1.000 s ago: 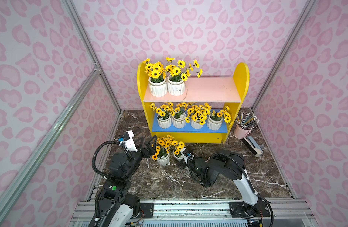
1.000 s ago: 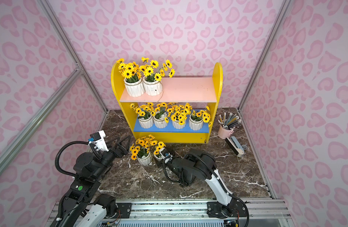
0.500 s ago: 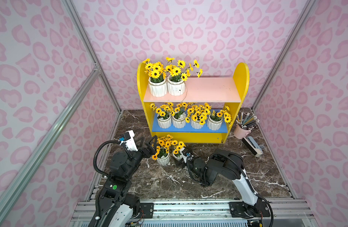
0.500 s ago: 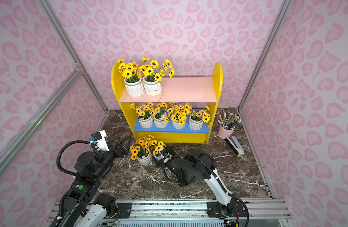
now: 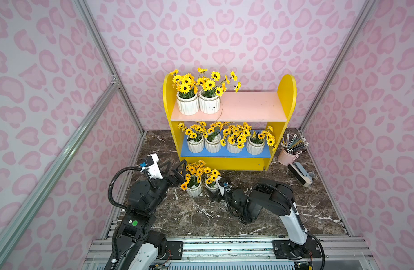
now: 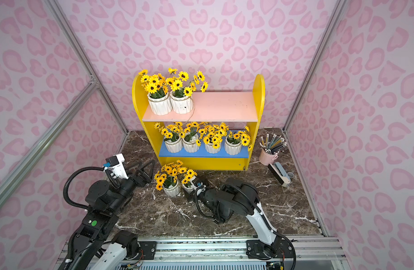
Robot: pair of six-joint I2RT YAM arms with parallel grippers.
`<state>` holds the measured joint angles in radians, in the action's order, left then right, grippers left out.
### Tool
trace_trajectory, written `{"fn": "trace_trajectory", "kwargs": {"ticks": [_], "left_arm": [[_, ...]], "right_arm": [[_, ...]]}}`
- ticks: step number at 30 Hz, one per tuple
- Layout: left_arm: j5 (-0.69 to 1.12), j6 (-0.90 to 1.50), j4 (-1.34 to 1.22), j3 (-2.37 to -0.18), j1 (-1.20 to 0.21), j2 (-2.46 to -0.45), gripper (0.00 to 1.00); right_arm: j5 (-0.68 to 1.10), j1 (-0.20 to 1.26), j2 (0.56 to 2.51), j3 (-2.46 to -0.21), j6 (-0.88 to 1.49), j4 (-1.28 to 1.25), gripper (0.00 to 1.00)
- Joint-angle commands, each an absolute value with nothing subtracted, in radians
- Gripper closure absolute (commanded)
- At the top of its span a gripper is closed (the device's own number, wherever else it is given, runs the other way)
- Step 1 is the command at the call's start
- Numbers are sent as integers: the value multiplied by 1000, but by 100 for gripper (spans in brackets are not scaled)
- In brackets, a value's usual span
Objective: Take the sunflower pots off the shelves
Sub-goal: Place the sunflower pot at the center of the board.
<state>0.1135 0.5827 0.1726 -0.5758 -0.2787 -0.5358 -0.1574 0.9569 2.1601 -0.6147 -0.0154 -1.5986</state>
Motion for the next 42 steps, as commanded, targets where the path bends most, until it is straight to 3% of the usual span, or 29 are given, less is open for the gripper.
{"fn": "trace_trajectory", "kwargs": {"ticks": [1,18,29,33,38,42], "left_arm": [[127,569,179,-589,-279,-534,3],[147,524,226,-668,-280,-547,3],[179,386,312,-927,-286,-743,1],[67,311,393,-1076,-367,-866,3],[-219,200,512,-1307,-616,-1036,4],[-184,164,516,-1473,-661,-1148,1]], "right_arm": [[-155,960,2141,-601,-9,-1709,1],[-207,990,1968,-447,-37,-1686,1],[-233,1003,1746,-336,-40,-1602,1],[-259,1003,1611,-304,-30,-1496,3],[-271,1002,1376,-308,-20,-1207,5],[-266,987,1218,-355,-10,-977,5]]}}
